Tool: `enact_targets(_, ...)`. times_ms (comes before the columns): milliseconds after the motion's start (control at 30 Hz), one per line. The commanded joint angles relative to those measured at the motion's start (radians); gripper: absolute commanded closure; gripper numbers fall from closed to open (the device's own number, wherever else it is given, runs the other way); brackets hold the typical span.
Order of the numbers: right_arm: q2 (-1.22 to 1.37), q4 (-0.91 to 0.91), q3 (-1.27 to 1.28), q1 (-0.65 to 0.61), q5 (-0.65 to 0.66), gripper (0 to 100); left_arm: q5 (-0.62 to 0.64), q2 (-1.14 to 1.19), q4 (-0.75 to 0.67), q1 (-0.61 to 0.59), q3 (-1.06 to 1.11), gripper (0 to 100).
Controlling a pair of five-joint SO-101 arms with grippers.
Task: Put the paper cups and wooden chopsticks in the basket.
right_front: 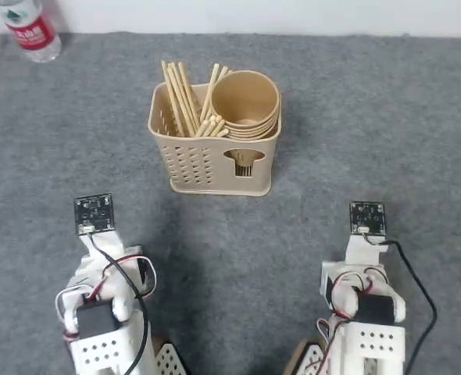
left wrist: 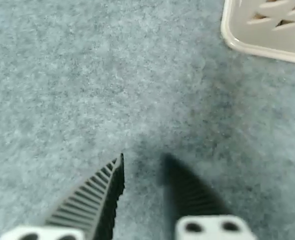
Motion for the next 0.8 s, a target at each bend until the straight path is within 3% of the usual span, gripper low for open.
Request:
enact_targets(0, 0.005, 0.005, -0.009, -0.001, -0.006, 83.7, 0.020, -0.002, -0.023, 0.012, -0.007, 99)
enact_targets(67, 0.005, 0.005, -0.009, 0.001, -0.008, 85.0, 0.021, -0.002, -0.026, 0.012, -0.007, 99)
enact_targets(200, 0.005, 0.005, -0.009, -0.007, -0.002, 99.8, 0.021, -0.002, -0.029, 0.014, 0.007, 99)
enact_targets(333, 0.005, 0.005, -0.009, -0.005, -0.002, 99.5, 0.020, -0.002, -0.034, 0.046, 0.015, 99)
enact_targets(567, 0.005, 0.005, -0.009, -0.005, -0.002, 99.2, 0.020, 0.000, -0.040, 0.250, 0.027, 99)
enact_targets(767, 0.005, 0.005, -0.009, -0.005, -0.002, 99.2, 0.020, 0.000, -0.040, 0.227, 0.027, 99)
